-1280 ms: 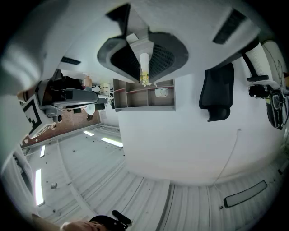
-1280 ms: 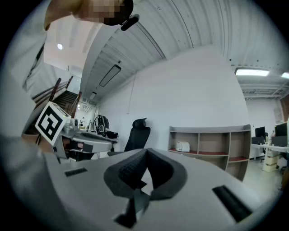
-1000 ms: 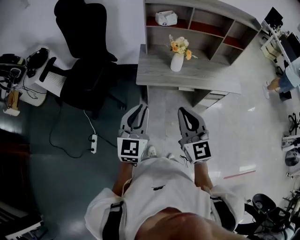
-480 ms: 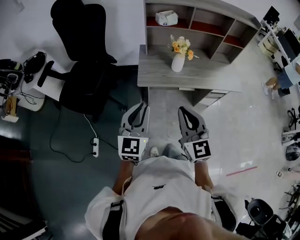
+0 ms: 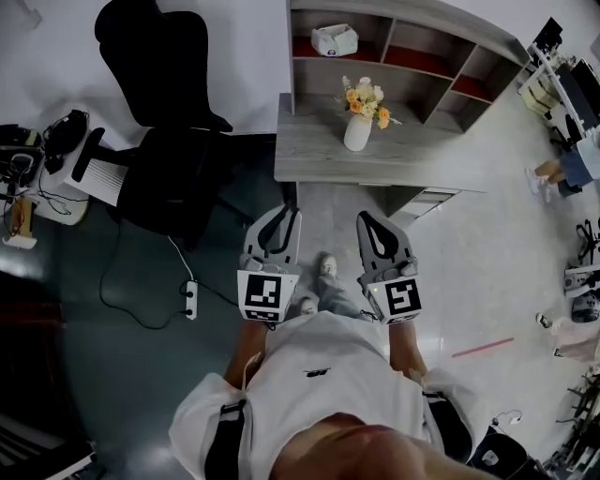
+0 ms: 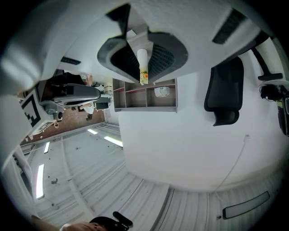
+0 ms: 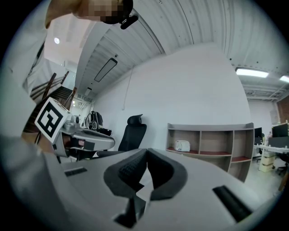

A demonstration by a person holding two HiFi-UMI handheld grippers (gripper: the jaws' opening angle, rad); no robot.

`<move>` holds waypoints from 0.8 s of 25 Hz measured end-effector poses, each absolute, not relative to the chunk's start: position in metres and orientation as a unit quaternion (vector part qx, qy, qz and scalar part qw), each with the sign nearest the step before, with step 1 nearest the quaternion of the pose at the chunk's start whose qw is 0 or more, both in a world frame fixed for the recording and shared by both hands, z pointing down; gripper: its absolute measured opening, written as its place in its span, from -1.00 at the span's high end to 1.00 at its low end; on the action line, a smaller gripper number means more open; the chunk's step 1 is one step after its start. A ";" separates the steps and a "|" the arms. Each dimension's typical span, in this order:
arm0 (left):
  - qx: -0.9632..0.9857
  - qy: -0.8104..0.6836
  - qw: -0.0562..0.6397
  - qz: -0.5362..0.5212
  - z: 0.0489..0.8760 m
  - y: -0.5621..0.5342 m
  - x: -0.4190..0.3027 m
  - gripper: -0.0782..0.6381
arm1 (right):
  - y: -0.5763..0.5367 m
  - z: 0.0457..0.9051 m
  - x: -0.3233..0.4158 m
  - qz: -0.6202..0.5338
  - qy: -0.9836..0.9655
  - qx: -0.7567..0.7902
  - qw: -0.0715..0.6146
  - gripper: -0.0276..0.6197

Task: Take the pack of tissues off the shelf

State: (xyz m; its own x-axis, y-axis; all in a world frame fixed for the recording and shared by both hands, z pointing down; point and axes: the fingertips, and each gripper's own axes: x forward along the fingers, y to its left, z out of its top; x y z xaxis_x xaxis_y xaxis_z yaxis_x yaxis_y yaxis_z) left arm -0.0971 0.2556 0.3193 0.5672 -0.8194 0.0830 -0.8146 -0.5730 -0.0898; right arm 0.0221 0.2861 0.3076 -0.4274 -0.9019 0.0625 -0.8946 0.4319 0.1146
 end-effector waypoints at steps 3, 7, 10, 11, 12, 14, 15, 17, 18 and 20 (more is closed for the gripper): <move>-0.883 0.465 0.018 -0.060 0.322 0.241 -0.095 0.63 | 0.267 0.315 0.027 -0.026 -0.845 0.531 0.062 0.83; -0.880 0.469 0.016 -0.066 0.326 0.217 -0.092 0.63 | 0.240 0.314 0.029 -0.037 -0.849 0.526 0.042 0.83; -0.880 0.470 0.015 -0.067 0.328 0.199 -0.087 0.63 | 0.222 0.317 0.033 -0.033 -0.849 0.525 0.048 0.83; -0.880 0.470 0.014 -0.067 0.328 0.193 -0.085 0.63 | 0.216 0.317 0.035 -0.031 -0.849 0.525 0.052 0.83; -0.880 0.470 0.013 -0.067 0.328 0.187 -0.083 0.63 | 0.210 0.317 0.037 -0.030 -0.849 0.526 0.053 0.83; -0.880 0.470 0.013 -0.068 0.327 0.174 -0.078 0.63 | 0.197 0.314 0.041 -0.031 -0.850 0.524 0.045 0.83; -0.880 0.470 0.014 -0.068 0.326 0.167 -0.075 0.62 | 0.191 0.313 0.043 -0.031 -0.851 0.523 0.047 0.83; -0.879 0.471 0.017 -0.067 0.323 0.154 -0.069 0.63 | 0.179 0.316 0.048 -0.023 -0.851 0.520 0.064 0.83; -0.879 0.472 0.017 -0.066 0.322 0.147 -0.066 0.63 | 0.173 0.315 0.050 -0.022 -0.852 0.519 0.066 0.83; -0.879 0.473 0.018 -0.066 0.320 0.135 -0.060 0.63 | 0.159 0.310 0.054 -0.028 -0.854 0.516 0.053 0.83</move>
